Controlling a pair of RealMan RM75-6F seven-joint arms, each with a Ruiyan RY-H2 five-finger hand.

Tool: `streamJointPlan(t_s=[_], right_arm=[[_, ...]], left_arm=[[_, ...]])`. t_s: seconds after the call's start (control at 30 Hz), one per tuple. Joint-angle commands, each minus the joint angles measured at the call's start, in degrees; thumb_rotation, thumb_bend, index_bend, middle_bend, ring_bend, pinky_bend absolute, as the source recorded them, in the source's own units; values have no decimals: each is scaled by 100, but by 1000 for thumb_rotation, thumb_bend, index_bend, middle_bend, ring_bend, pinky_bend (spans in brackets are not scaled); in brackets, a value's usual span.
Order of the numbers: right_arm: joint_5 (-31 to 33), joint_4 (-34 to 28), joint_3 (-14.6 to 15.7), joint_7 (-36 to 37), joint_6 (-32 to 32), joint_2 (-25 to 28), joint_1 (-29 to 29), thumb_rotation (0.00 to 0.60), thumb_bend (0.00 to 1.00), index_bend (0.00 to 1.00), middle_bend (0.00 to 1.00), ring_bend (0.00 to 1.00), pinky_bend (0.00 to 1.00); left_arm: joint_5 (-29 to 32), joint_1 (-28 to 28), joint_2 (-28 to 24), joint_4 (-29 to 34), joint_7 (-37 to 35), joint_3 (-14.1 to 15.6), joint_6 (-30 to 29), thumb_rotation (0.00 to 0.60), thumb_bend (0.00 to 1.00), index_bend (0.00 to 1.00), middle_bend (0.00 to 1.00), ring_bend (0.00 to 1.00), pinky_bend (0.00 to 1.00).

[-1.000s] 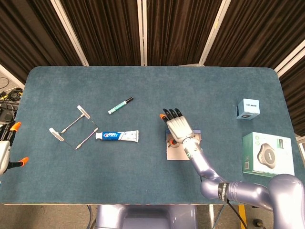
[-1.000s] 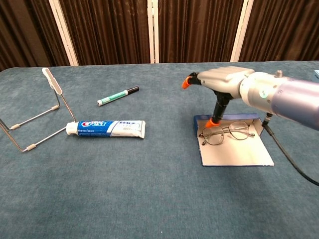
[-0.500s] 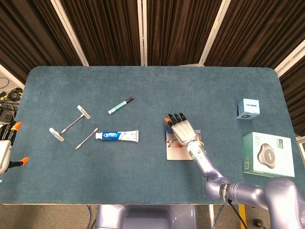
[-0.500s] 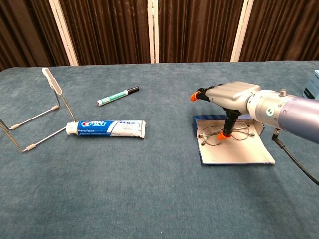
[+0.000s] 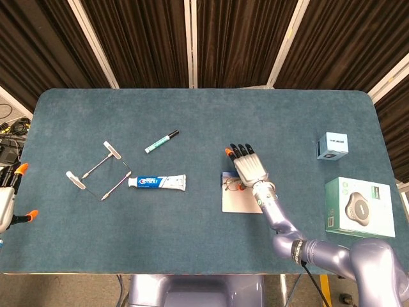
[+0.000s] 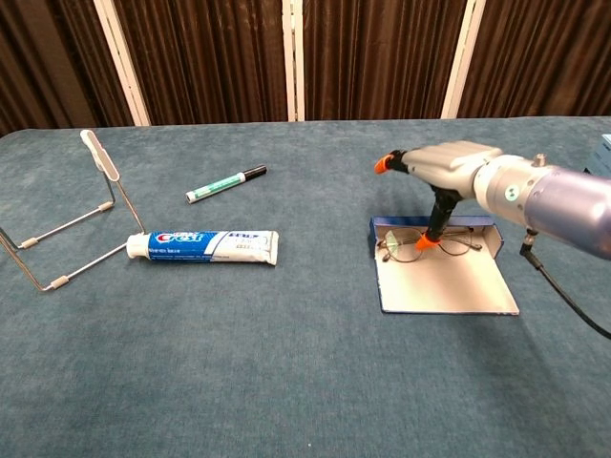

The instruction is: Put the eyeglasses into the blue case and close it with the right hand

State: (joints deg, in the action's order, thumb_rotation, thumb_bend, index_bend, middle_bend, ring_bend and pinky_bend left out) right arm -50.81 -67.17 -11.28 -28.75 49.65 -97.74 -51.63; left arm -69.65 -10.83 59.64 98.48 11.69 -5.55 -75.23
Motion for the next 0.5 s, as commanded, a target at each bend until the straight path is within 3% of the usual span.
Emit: streamJointPlan(t_s=[0.03,0.5], right_arm=[[5,-2,-40,9,34,41,9,600,0,98,0,0,0],[-465,-1078,270,-21,200,620,273,600,0,99,0,0,0]], left_arm=[[-2,-1,2,4,8,4,-2,600,0,0,0,0,0],[-35,0,9,35,47,23,-33,600,0,0,0,0,0]])
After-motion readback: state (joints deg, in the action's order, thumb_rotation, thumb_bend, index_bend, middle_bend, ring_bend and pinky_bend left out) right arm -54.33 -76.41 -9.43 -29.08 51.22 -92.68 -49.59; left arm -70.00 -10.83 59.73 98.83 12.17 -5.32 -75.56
